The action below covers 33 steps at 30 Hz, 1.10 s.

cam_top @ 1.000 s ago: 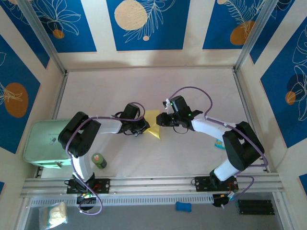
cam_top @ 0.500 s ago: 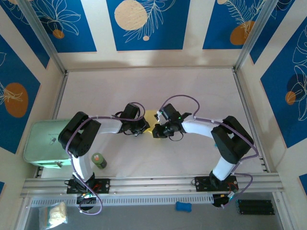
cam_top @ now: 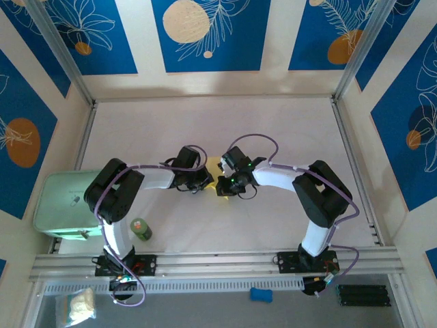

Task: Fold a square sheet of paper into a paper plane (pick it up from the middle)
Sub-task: Third fold the triangle at the center of the table.

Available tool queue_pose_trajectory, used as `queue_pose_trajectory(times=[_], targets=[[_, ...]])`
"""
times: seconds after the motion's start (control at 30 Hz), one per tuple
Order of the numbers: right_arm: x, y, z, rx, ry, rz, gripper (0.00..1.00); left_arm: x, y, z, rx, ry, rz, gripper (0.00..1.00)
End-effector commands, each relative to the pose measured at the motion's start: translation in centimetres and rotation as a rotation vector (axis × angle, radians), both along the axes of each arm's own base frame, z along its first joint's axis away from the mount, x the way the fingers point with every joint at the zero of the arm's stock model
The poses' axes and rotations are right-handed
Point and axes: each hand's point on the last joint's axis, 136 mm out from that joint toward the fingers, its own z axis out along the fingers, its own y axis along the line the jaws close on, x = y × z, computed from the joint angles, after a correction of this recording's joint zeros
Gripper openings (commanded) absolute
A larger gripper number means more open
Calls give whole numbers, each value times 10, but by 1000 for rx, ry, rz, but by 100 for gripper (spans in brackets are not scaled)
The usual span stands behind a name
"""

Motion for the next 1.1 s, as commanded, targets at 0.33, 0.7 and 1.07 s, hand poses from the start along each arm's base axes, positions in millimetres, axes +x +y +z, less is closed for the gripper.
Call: queue_pose_trajectory(times=[0.33,0.7,1.07], targets=[[1,-7,-10,-11,52,-19,6,-33,29,-48,171,155,4,8],[0,-12,-19,-34,75,-37,6,-33,30,-50,177,156,5,8],[-6,-21,-29,-68,102,-45,6,-34,32,-51,185,159,5,8]])
